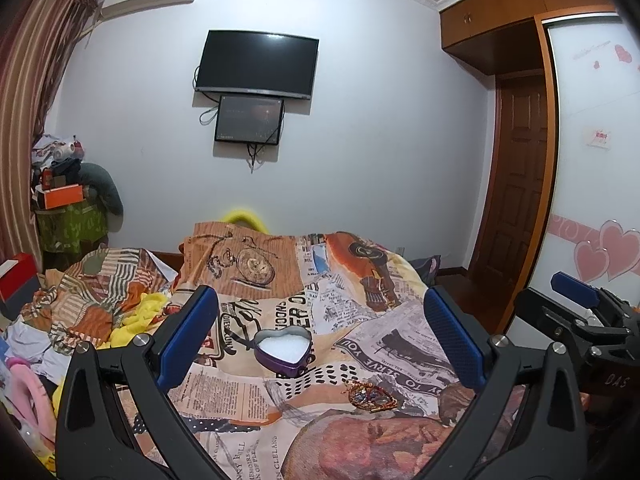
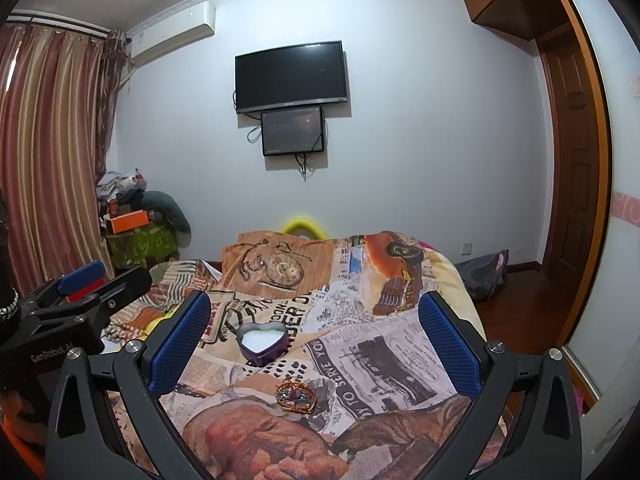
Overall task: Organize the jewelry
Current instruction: 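Move both grippers down toward the jewelry pile beside the heart tin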
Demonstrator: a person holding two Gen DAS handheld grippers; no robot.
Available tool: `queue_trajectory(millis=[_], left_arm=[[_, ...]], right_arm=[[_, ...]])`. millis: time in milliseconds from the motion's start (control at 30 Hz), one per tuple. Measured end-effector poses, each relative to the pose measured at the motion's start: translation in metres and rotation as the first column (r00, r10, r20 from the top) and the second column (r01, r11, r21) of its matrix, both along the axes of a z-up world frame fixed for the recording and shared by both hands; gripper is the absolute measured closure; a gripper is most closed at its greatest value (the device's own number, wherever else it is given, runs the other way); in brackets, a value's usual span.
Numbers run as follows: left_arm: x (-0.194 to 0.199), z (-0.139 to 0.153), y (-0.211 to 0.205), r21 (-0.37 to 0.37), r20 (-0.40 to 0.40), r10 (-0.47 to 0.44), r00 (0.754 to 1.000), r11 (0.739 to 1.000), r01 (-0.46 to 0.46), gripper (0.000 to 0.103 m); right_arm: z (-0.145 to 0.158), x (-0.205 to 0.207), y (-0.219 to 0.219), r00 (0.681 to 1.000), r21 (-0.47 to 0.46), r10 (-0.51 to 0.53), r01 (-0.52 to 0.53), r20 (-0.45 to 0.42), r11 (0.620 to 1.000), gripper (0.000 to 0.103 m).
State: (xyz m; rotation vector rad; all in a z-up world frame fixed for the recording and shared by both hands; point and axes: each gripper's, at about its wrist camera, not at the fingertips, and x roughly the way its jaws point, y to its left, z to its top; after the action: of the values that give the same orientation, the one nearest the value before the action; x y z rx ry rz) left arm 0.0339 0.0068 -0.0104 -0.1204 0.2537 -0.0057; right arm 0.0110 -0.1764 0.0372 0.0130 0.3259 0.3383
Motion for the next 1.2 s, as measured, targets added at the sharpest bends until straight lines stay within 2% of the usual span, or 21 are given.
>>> queue_trajectory(millis=[167,333,600,667,800,933,1033,1100,1200], left_arm=[[0.021,-0.016,0.004,0.001,-0.067,0.002,0.998,1.000,-0.002,0.000],[0.049,-0.041,0.013,-0.008,-0.186,0.032,0.982,0.999,-0.034,0.000],[0.091,-0.094,0.023,-0.011,-0.377,0.020,0.926,1.000,-0.026,0.000],[0.100,-0.108,0.024,-0.019,-0.426,-0.001,0.905,1.000,-0.007,0.006],[0.114,-0.129,0.023,-0.061,-0.496,-0.055,0.867,0.998,0.028,0.019],[0.123,-0.140,0.015,-0.068,-0.517,-0.093,0.851,0.995,0.068,0.031],[0.126,-0.144,0.010,-0.077,-0.525,-0.129,0.841,0.992,0.105,0.045],[0.128,-0.146,0.005,-0.099,-0.535,-0.169,0.828,0.986,0.137,0.056],[0.130,-0.149,-0.004,-0.129,-0.548,-0.227,0.805,0.974,0.187,0.065]], right_arm=[[-0.019,0.019,-0.002,0.997,-0.026,-0.028,0.026,-0.067,0.999,0.000],[-0.044,0.042,-0.007,0.986,-0.079,-0.062,0.050,-0.156,0.996,0.000],[-0.085,0.072,-0.011,0.951,-0.135,-0.063,0.023,-0.303,0.991,0.000],[-0.096,0.080,-0.012,0.940,-0.133,-0.057,0.012,-0.336,0.991,0.002],[-0.112,0.092,-0.016,0.908,-0.095,-0.010,-0.033,-0.420,0.995,0.027],[-0.123,0.101,-0.016,0.871,-0.038,0.072,-0.104,-0.486,0.994,0.055],[-0.127,0.101,-0.009,0.851,-0.016,0.134,-0.165,-0.508,0.986,0.065],[-0.128,0.099,-0.004,0.847,-0.027,0.157,-0.198,-0.508,0.980,0.065],[-0.130,0.098,0.003,0.843,-0.038,0.175,-0.225,-0.509,0.974,0.066]])
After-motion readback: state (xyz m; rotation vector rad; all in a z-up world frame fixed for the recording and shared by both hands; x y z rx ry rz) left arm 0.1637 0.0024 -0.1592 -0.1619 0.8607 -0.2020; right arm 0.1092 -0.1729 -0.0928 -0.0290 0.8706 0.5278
